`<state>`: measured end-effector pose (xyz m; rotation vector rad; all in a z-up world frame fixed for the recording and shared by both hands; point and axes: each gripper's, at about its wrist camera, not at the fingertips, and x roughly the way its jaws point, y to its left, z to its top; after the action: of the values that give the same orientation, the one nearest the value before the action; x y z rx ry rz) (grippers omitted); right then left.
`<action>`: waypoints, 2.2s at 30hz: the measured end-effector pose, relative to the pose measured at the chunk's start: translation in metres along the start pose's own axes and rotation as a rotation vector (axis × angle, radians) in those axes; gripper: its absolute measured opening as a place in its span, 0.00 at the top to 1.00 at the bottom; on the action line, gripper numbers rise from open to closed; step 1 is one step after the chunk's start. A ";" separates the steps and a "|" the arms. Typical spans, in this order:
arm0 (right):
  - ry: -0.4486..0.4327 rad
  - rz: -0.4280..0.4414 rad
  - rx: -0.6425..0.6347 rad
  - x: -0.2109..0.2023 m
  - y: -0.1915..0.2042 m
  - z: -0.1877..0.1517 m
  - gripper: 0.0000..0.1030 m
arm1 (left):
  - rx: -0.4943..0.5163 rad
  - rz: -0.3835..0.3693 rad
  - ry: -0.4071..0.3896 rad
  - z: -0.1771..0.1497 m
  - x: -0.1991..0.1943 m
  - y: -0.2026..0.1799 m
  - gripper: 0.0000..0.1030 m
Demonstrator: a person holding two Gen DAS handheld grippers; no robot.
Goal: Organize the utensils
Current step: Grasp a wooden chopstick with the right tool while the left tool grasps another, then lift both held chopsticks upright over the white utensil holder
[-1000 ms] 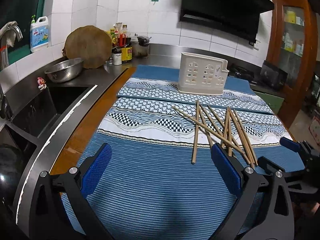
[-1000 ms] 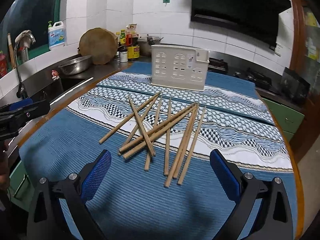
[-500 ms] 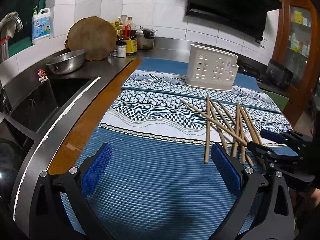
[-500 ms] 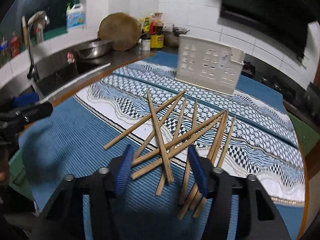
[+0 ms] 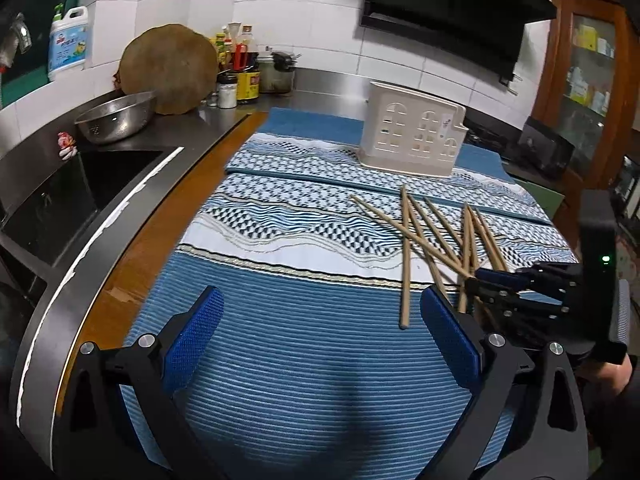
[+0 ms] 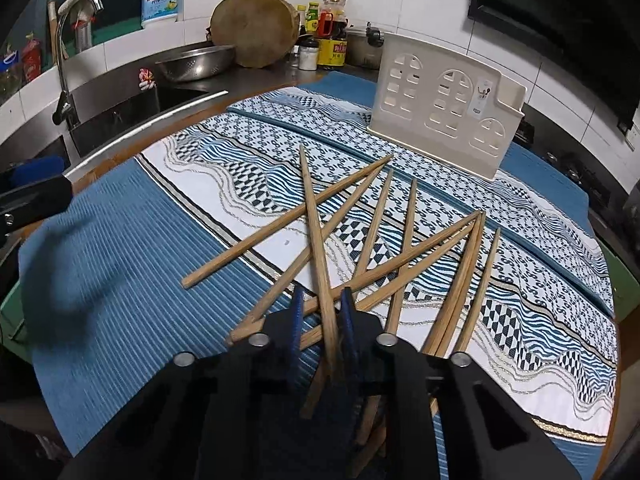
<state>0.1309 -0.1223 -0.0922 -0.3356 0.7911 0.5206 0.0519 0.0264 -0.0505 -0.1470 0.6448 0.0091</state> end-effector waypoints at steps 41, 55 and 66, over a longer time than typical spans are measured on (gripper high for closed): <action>-0.192 -0.004 0.257 -0.083 -0.045 -0.027 0.93 | 0.268 -0.305 0.162 -0.014 0.060 -0.098 0.62; -0.297 0.023 0.338 -0.117 -0.052 -0.035 0.93 | 0.318 -0.337 0.224 -0.015 0.086 -0.114 0.88; -0.337 0.043 0.358 -0.138 -0.060 -0.018 0.93 | 0.339 -0.307 0.271 -0.015 0.097 -0.120 0.94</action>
<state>0.0728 -0.2238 0.0039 0.1004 0.5495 0.4502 0.1273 -0.0977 -0.1047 0.0835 0.8779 -0.4204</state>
